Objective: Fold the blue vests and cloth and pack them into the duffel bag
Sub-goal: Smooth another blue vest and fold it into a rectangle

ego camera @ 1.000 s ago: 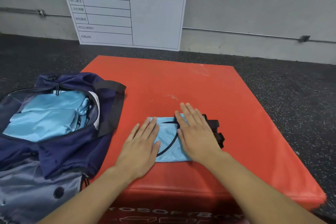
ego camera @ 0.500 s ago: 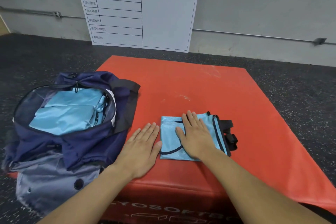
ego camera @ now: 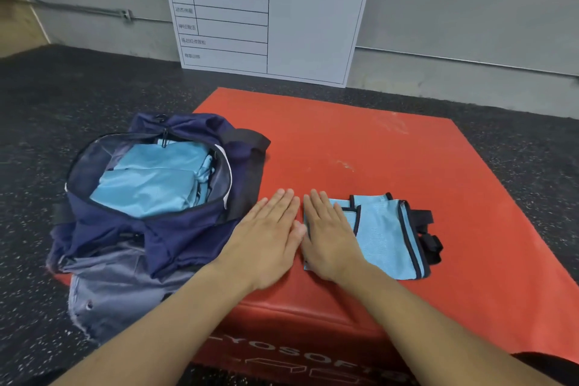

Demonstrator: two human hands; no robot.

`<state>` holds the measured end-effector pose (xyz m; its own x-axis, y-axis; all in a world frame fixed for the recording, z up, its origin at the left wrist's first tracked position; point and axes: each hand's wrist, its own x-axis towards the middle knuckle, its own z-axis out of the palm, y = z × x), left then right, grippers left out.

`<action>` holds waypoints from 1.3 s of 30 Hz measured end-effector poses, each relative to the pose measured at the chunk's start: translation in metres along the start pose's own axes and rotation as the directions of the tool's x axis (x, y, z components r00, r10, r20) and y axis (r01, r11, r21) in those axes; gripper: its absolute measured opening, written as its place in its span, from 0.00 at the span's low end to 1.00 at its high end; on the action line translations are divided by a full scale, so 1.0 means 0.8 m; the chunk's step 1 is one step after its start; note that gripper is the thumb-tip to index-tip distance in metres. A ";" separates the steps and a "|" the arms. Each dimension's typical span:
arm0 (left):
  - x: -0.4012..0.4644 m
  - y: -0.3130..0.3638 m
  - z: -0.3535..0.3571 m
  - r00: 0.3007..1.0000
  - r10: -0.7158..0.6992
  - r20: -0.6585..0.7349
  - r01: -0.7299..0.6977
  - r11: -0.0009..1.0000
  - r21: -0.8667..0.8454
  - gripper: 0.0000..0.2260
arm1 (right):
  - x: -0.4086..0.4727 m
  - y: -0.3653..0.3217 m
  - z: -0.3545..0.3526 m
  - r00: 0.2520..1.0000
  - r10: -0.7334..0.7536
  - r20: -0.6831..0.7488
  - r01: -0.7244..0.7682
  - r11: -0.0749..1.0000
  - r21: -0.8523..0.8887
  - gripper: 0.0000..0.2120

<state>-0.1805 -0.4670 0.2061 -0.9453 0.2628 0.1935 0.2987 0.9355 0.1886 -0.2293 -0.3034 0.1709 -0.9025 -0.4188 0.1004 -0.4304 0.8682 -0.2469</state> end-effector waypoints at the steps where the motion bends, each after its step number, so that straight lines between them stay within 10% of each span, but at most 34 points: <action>1: 0.001 0.002 -0.004 1.000 0.009 -0.005 -0.009 1.000 -0.003 0.33 | -0.003 -0.008 0.005 0.999 -0.036 0.001 0.036 0.999 0.007 0.39; 22: 0.002 0.029 -0.034 0.988 0.090 0.128 -0.082 0.994 -0.068 0.27 | -0.068 -0.013 0.017 0.985 0.049 -0.165 -0.065 0.993 -0.095 0.28; 29: -0.036 0.045 -0.018 0.978 0.107 0.176 -0.096 0.993 -0.073 0.43 | -0.110 0.022 0.001 0.988 -0.087 -0.129 0.073 0.991 -0.111 0.23; 39: -0.079 0.086 0.003 0.944 0.222 0.244 -0.235 0.972 0.024 0.28 | -0.206 0.138 -0.059 0.964 -0.243 0.110 0.249 0.968 -0.039 0.32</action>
<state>-0.1006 -0.4188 0.2044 -0.8579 0.5138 -0.0104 0.5094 0.8528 0.1149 -0.1290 -0.1261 0.1723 -0.7634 -0.6439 0.0505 -0.6415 0.7467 -0.1762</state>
